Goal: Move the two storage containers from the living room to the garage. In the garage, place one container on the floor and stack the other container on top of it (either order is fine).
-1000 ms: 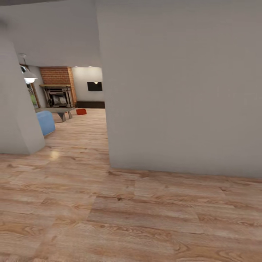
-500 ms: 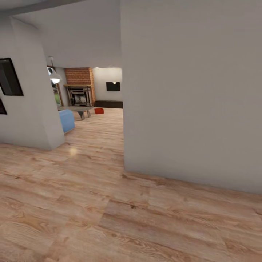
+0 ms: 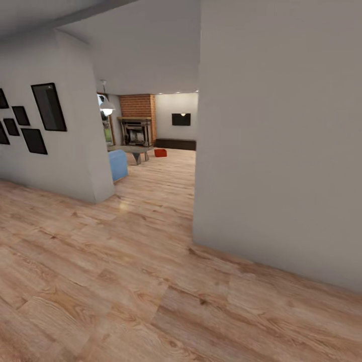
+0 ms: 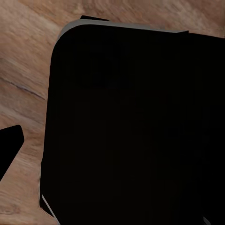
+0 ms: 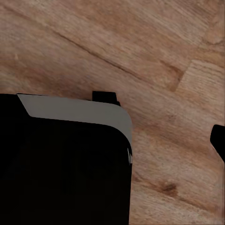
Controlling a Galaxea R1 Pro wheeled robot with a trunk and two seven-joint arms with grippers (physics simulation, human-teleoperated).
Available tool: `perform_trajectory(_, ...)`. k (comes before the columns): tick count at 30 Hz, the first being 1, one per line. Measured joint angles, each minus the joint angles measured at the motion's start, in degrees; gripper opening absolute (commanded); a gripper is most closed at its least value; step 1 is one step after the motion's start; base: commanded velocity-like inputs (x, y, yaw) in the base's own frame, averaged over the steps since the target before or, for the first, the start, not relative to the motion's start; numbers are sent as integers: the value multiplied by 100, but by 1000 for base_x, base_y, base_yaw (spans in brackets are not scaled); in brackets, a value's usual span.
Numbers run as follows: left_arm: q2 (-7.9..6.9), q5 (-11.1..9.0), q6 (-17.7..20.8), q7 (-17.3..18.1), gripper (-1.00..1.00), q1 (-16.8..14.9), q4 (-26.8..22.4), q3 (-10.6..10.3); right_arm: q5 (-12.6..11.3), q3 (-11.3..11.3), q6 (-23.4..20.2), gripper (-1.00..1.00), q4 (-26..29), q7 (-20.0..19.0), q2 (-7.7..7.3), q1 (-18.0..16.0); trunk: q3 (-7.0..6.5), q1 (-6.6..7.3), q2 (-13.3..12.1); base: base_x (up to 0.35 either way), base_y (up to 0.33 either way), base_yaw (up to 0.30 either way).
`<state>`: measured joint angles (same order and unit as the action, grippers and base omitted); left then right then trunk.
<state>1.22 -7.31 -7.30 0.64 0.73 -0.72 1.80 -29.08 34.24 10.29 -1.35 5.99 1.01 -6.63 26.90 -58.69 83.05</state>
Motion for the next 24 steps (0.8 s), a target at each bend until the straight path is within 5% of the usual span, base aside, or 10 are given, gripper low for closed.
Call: perform_trajectory(24,0,0,-9,0,100,2,0,-1,-45,-10,0,100,1,0,0,0,0,0,0,322,0,297)
